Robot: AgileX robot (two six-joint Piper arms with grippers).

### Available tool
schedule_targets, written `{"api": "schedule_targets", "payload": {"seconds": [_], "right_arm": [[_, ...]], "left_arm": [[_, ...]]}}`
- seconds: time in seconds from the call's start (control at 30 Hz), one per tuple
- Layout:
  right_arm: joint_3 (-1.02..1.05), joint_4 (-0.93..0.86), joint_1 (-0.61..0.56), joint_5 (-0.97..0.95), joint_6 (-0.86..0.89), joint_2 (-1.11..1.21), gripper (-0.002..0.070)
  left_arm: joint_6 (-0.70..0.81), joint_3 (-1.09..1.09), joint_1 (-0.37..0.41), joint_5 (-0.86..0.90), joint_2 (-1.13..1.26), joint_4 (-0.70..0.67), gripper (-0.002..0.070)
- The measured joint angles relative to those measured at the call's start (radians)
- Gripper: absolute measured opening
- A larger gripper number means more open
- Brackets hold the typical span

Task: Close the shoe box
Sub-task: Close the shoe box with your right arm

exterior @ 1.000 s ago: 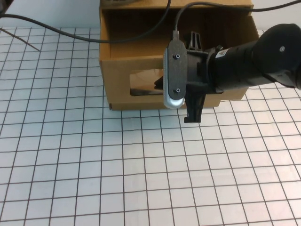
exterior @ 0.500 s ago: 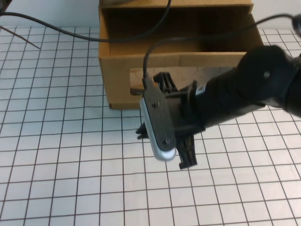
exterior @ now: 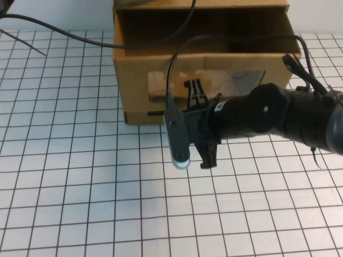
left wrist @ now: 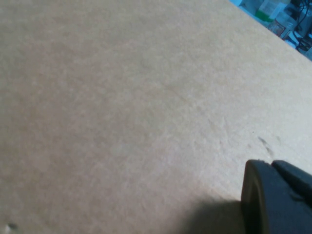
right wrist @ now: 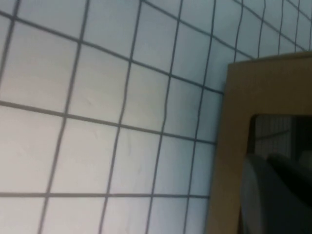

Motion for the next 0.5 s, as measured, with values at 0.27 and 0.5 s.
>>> {"api": "schedule_targets", "payload": {"seconds": [0.27, 0.5], "right_arm": [[-0.204, 0.074, -0.097, 0.067, -0.007, 0.111, -0.0011], [-0.35, 0.122, -0.135, 0.127, -0.007, 0.189, -0.0013]], "left_arm": [[0.0, 0.0, 0.0, -0.002, 0.0, 0.001, -0.0005], [0.0, 0.0, 0.0, -0.002, 0.0, 0.002, -0.0006]]}}
